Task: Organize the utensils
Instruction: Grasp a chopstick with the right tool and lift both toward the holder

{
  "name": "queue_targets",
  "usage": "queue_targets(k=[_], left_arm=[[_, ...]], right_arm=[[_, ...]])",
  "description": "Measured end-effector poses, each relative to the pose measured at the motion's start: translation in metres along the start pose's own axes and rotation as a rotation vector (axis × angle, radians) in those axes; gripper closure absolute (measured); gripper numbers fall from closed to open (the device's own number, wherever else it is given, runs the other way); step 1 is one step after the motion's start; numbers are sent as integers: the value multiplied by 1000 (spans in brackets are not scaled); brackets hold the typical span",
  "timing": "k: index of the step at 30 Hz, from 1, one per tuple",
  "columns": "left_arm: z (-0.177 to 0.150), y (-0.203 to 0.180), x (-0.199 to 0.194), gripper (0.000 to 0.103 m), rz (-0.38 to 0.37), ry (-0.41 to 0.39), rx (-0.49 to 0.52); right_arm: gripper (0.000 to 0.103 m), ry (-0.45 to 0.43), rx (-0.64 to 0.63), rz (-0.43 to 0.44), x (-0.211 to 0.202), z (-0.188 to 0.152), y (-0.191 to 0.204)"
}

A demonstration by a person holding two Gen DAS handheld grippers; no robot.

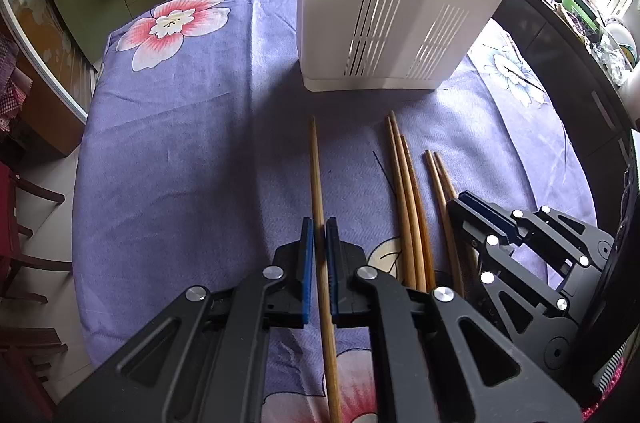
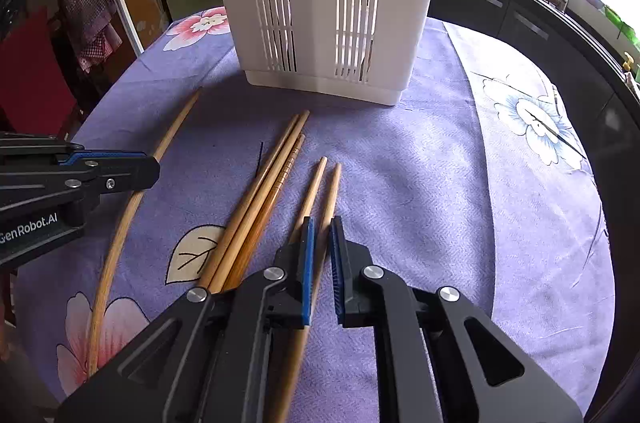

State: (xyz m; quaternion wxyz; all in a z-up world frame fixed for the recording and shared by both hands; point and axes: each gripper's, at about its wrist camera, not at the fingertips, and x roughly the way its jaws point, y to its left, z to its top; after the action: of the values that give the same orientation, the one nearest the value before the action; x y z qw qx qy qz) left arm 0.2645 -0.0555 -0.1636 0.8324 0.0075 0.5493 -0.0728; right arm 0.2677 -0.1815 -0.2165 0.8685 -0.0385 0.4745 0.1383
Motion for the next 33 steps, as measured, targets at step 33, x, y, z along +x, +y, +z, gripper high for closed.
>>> queue_targets(k=[33], left_arm=[[8, -14, -95, 98, -21, -152, 50]], right_arm=[[96, -383, 75, 164, -188, 13, -34]])
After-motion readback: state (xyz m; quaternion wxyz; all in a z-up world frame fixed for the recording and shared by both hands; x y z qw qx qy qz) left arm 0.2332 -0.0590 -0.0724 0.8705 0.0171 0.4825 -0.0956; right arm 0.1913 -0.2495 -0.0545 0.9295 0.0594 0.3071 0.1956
